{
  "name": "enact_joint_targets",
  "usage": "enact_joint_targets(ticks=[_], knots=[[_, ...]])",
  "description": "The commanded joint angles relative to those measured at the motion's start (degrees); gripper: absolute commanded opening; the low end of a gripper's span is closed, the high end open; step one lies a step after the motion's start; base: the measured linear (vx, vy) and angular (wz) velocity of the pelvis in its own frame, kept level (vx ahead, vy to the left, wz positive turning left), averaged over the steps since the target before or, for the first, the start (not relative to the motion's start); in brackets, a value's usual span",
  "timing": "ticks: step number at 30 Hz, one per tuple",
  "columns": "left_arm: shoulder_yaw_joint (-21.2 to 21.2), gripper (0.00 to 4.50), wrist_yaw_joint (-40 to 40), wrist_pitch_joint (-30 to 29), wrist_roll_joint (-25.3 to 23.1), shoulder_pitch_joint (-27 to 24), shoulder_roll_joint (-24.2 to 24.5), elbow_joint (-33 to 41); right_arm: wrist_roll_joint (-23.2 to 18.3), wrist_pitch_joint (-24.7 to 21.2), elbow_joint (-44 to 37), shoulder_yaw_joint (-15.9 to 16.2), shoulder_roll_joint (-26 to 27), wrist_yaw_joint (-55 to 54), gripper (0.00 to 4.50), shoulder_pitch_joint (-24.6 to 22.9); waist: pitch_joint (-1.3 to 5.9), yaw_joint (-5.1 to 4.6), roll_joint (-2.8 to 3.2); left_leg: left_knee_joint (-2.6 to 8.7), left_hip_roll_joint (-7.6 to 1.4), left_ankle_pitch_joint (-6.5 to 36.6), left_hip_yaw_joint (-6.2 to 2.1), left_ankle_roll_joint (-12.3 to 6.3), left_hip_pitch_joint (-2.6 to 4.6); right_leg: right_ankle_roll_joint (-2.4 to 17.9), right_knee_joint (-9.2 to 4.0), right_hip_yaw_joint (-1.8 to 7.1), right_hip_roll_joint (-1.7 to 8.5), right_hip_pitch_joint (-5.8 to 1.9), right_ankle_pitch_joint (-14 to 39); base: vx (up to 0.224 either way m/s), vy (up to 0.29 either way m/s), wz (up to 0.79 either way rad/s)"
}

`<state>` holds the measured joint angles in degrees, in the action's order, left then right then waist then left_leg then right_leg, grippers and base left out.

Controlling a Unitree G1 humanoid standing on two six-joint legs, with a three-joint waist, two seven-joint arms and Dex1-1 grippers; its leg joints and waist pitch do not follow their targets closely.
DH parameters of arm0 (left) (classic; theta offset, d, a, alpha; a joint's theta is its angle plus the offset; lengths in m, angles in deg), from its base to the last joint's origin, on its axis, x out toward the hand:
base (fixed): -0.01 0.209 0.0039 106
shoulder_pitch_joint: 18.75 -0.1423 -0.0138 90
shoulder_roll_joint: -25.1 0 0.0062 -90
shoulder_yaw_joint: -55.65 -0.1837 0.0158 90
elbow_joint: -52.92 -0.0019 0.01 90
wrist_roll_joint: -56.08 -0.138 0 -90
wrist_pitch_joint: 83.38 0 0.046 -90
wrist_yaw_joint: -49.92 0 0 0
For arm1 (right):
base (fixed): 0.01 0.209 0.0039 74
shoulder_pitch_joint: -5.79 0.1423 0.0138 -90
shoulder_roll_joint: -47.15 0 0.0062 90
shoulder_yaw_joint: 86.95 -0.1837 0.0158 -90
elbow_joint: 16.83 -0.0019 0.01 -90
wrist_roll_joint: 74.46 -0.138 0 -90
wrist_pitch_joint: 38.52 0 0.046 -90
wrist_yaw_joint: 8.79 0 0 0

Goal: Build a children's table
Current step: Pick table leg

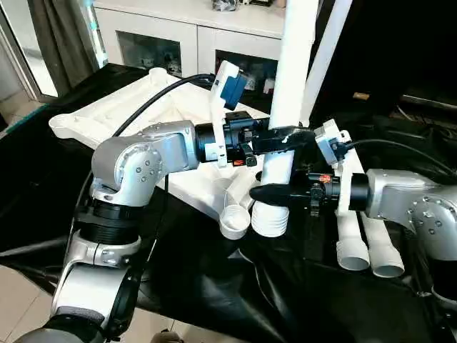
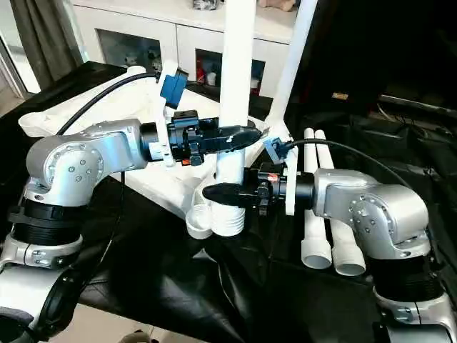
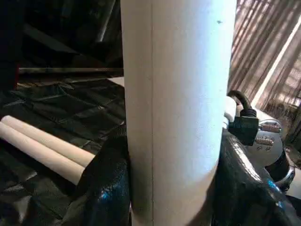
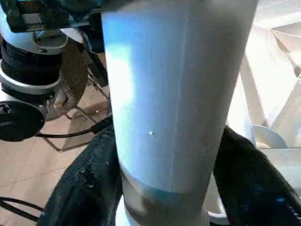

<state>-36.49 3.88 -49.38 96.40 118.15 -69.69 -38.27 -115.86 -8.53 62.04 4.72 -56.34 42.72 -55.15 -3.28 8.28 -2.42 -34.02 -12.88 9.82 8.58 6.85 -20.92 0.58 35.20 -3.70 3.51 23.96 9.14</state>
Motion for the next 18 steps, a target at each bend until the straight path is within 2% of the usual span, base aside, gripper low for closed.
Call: enact_joint_targets(ticks=[1,18], knots=[[-0.02,1.88,-0.55,-0.13,1.48,1.46,-0.62,1.51,0.55,-0.18,0.01,1.26,-0.38,-0.42,3.01,0.4,4.34,0.12,-0.62,3.23,0.66,6.4,1.25,0.57,-0.13,6.14,-4.05,1.93,3.04,-3.97,15.53,0.0,0.0,0.0],[-0.32,1.88,-0.78,-0.46,2.12,1.38,-0.88,2.25,-0.25,-0.73,0.43,1.55,0.01,-0.27,3.03,0.51,4.34,0.14,-0.53,3.22,0.67,6.55,1.24,0.56,-0.13,6.48,-4.03,1.95,3.05,-4.0,15.24,0.0,0.0,0.0]])
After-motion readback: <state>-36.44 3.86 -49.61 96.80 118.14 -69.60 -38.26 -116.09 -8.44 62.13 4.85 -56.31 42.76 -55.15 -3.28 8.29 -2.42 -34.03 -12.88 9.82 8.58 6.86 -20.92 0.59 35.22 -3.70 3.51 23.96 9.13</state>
